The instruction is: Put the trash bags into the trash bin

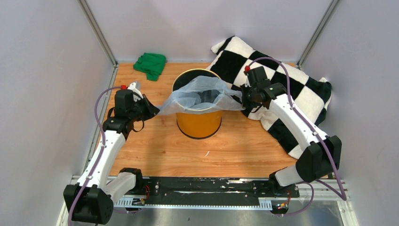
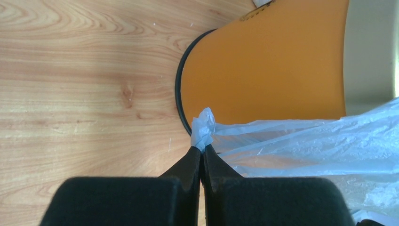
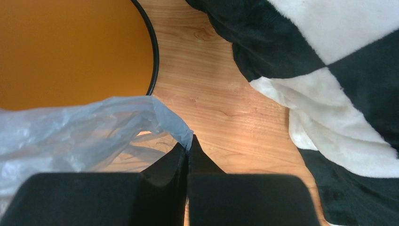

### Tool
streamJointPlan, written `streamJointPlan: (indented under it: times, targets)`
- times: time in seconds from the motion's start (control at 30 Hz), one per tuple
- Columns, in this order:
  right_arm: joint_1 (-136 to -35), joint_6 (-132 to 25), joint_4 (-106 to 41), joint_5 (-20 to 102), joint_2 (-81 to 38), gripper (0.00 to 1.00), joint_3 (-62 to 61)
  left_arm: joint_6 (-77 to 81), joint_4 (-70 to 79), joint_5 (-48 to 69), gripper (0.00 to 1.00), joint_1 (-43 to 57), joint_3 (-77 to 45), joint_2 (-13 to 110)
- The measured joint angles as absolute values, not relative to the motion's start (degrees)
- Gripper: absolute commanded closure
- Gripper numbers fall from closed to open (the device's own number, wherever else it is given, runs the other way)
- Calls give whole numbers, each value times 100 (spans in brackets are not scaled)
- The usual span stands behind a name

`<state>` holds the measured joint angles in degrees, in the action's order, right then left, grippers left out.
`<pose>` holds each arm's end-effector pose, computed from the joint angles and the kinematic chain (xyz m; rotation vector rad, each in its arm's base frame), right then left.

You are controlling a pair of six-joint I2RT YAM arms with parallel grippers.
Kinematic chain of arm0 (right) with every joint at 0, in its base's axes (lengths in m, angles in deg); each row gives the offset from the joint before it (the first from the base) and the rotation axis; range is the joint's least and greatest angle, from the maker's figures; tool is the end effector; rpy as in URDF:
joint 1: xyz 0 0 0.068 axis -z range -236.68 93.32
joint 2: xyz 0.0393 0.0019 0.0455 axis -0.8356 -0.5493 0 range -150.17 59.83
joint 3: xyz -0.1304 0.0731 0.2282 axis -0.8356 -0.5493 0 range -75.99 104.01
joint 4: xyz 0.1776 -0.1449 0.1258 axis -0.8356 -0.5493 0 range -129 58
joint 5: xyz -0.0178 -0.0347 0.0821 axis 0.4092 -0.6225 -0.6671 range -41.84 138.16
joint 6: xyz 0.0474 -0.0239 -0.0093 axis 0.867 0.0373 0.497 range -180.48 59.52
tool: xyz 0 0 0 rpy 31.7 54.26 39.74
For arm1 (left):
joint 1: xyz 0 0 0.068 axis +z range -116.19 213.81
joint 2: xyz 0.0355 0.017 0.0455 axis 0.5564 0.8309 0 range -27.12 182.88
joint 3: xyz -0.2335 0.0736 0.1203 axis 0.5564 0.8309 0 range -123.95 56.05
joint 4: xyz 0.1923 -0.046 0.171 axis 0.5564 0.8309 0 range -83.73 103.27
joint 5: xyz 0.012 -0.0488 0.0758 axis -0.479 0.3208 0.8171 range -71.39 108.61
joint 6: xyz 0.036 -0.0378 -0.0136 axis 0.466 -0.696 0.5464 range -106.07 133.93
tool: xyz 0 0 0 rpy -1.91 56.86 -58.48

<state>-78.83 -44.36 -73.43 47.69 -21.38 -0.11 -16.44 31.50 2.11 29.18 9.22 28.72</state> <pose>0.2816 0.1149 0.3315 -0.1309 2.4083 0.3226 0.2111 -0.0272 0.2920 -0.3271 2.1918 -0.6570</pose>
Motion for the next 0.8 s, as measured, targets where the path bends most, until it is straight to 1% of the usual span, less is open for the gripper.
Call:
streamJointPlan:
  times: [0.17, 0.2, 0.3, 0.43, 0.57, 0.67, 0.8]
  targets:
    - [-7883, -4396, -7219, 4832, -2494, 100, 68, -1794, 2538, 550, 100, 2899, 1147, 2787]
    - [-7883, -4396, -7219, 4871, -2586, 98, 131, -1832, 2379, 705, 100, 2879, 1228, 2703]
    - [-7883, -4401, -7201, 4983, -2918, 87, 437, -1921, 1878, 1108, 100, 2829, 1488, 2378]
    - [-7883, -4403, -7175, 4985, -3122, 59, 684, -1928, 1240, 1451, 100, 2746, 1567, 2293]
    - [-7883, -4488, -7160, 4983, -3056, 42, 730, -1867, 831, 1623, 100, 2654, 1567, 2428]
    - [-7901, -4554, -7188, 4992, -2866, 36, 730, -1770, 580, 1663, 100, 2606, 1567, 2448]
    - [-7986, -4624, -7205, 5053, -2370, 32, 654, -1624, 370, 1678, 100, 2595, 1567, 2448]
